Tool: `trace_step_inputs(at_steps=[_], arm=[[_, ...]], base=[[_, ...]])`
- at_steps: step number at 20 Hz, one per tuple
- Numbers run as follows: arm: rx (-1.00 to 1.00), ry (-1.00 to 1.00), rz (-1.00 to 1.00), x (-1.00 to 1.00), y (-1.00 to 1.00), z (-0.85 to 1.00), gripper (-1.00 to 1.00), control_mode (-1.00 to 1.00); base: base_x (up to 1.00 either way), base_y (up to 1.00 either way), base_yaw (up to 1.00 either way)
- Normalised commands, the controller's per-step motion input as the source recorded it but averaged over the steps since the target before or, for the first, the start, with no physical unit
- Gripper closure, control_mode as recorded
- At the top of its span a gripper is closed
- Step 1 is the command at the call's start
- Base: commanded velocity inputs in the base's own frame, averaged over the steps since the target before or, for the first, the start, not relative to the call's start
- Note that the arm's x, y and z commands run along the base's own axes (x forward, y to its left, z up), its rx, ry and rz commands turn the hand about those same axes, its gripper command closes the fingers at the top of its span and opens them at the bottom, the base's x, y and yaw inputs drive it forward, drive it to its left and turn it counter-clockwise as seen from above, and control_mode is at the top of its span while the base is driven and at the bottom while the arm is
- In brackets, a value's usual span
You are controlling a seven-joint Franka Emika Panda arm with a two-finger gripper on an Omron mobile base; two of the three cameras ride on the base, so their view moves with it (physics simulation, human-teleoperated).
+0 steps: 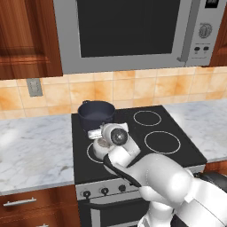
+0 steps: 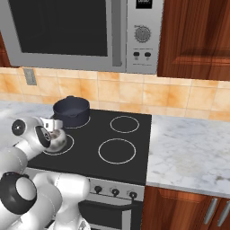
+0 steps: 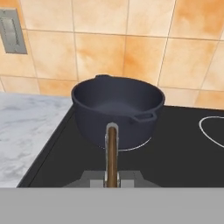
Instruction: Pick the kettle from the counter and place it on a stove burner. Then turn the burner on.
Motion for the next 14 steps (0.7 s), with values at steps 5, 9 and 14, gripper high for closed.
trace_step_inputs(at_steps=[5, 9, 14], arm=[[0.0, 0.0, 0.0, 0.08, 0.0, -0.05, -1.0, -1.0], [0.0, 0.0, 0.0, 0.1, 0.0, -0.04, -1.0, -1.0], [0.0, 0.0, 0.0, 0.0, 0.0, 0.0, -1.0, -1.0]], base=[[0.0, 0.0, 0.0], [0.0, 0.0, 0.0], [0.0, 0.0, 0.0]])
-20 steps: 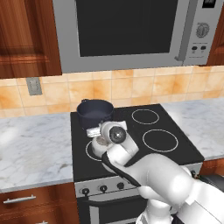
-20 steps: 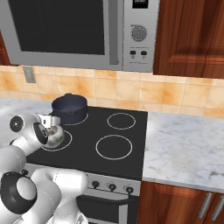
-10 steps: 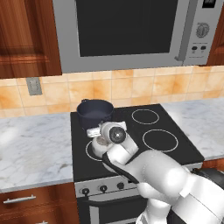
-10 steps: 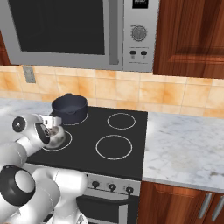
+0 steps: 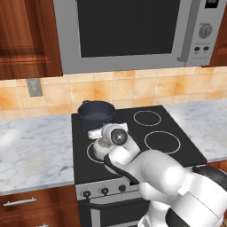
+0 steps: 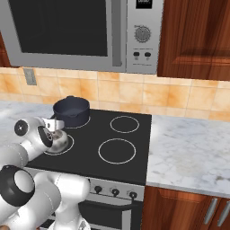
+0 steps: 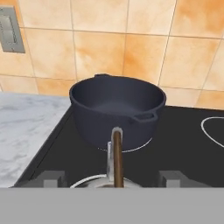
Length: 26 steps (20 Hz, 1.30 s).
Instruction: Pick the kettle from the counter and place it on a stove burner. Then turn the burner on.
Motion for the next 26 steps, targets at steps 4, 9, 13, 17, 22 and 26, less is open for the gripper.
trace_step_inputs(at_steps=[4, 9, 13, 17, 22, 26], arm=[[0.0, 0.0, 0.0, -0.17, -0.01, 0.31, -1.0, -1.0], [0.0, 0.03, 0.0, -0.39, 0.0, 0.86, -1.0, -1.0], [0.0, 0.12, 0.0, -0.38, 0.0, 0.97, -1.0, -1.0], [0.0, 0.23, -0.03, -0.67, -0.03, 0.69, -1.0, -1.0], [0.0, 0.09, -0.04, -1.0, -0.18, -0.23, -1.0, -1.0], [0.0, 0.0, -0.01, -1.0, -0.26, -0.77, -1.0, -1.0]], base=[[0.0, 0.0, 0.0], [0.0, 0.0, 0.0], [0.0, 0.0, 0.0], [0.0, 0.0, 0.0], [0.0, 0.0, 0.0], [0.0, 0.0, 0.0]])
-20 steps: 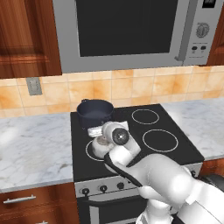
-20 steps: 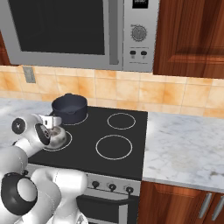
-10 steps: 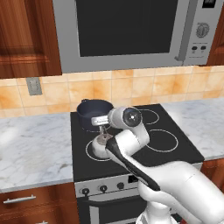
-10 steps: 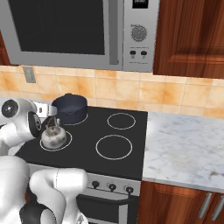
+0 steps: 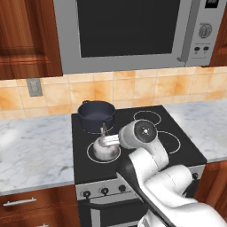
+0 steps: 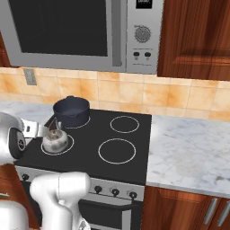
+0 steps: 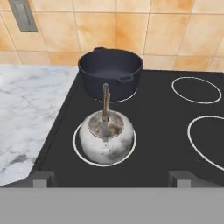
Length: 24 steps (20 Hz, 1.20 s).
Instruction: Pick the kettle from the counter and place it on a stove burner. Then turn the burner on.
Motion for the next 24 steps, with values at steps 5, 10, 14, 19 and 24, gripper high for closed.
trace_step_inputs(at_steps=[5, 10, 14, 19, 24], arm=[[0.0, -0.05, 0.0, -1.0, -0.18, -0.55, -1.0, -1.0], [0.0, -0.09, 0.02, -1.0, -0.04, -0.43, -1.0, -1.0], [-0.03, -0.19, 0.11, -0.62, -0.03, -0.31, -1.0, -1.0], [-0.05, -0.09, 0.03, -0.35, 0.0, -0.54, -1.0, -1.0], [0.0, 0.0, 0.01, -0.36, 0.0, -0.97, -1.0, -1.0]], base=[[0.0, 0.0, 0.0], [0.0, 0.0, 0.0], [0.0, 0.0, 0.0], [0.0, 0.0, 0.0], [0.0, 0.0, 0.0]])
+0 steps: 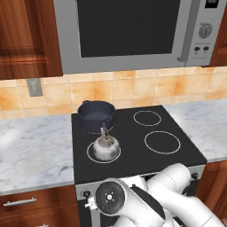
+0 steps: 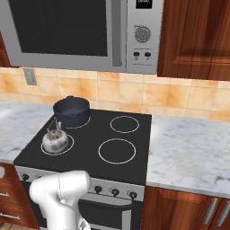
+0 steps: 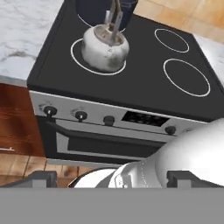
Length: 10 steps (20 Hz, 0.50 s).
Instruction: Pick the kettle from the counter and place it on a stove burner. Then turn the burner on.
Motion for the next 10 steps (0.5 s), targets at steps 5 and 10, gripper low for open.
trace_step_inputs(at_steps=[5, 10], arm=[[0.04, -0.14, 0.02, -0.25, -0.01, -1.0, -1.0, -1.0], [0.06, -0.36, 0.11, -0.09, -0.02, -1.0, -1.0, -1.0]], base=[[0.0, 0.0, 0.0], [0.0, 0.0, 0.0]])
